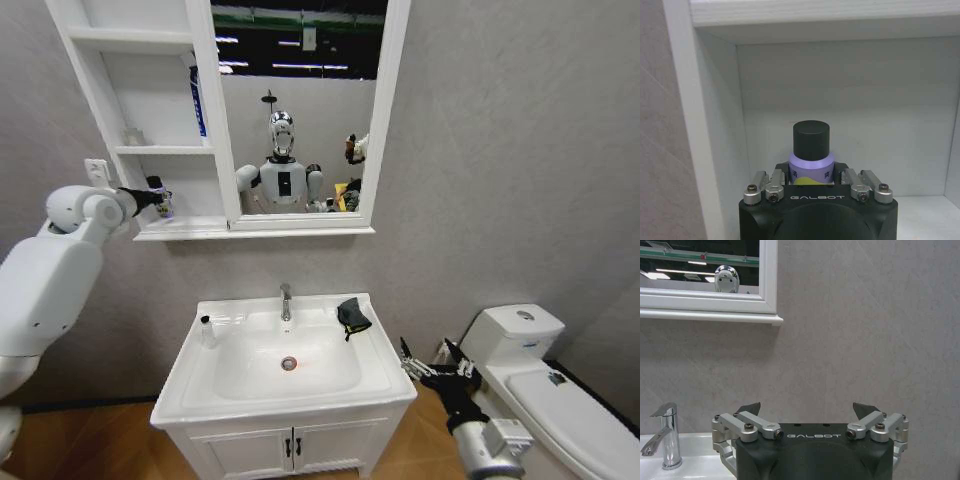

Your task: Move facial cleanser and shampoo from washbasin to cabinet, then wipe washbasin with towel.

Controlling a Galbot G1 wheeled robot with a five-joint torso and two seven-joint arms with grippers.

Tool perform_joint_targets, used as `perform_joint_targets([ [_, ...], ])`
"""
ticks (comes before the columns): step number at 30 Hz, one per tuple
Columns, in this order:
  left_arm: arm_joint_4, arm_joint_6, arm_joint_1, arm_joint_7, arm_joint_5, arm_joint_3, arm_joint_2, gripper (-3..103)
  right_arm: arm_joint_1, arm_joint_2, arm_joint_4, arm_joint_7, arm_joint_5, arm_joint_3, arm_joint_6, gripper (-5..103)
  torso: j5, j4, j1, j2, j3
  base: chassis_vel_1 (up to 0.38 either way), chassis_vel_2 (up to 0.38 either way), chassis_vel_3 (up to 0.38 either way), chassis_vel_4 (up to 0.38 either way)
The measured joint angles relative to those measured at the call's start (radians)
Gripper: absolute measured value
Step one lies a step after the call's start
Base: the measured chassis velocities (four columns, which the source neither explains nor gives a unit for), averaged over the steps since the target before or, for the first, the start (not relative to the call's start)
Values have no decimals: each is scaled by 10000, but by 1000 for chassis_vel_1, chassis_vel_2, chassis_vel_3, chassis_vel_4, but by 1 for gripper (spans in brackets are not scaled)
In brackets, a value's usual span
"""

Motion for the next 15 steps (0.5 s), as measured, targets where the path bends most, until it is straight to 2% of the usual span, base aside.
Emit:
perform_joint_targets([
  [6, 69, -29, 59, -94, 209, -52, -151, 42, -23, -60, 13, -12, -1, 103, -1, 100, 2, 5, -2, 1, -2, 0, 0, 0, 0],
  [8, 99, -25, 119, -100, 275, -71, -168, 53, -13, -56, -21, -14, -3, 101, -4, 100, -4, 9, -3, 1, -1, 0, 0, 0, 0],
  [10, 115, -24, 130, -105, 300, -81, -180, 53, -10, -52, -29, -16, -9, 92, -4, 100, -3, 8, -2, 0, -1, 0, 0, 0, 0],
  [12, 139, -24, 140, -117, 327, -133, -248, 64, -2, -52, -63, -22, -17, 67, -5, 100, 0, 8, -2, 1, -1, 0, 0, 0, 0],
  [15, 122, -34, 145, -155, 330, -182, -318, 69, 9, -51, -95, -25, -23, 65, -5, 100, -1, 5, -2, 1, -1, 0, 0, 0, 0],
])
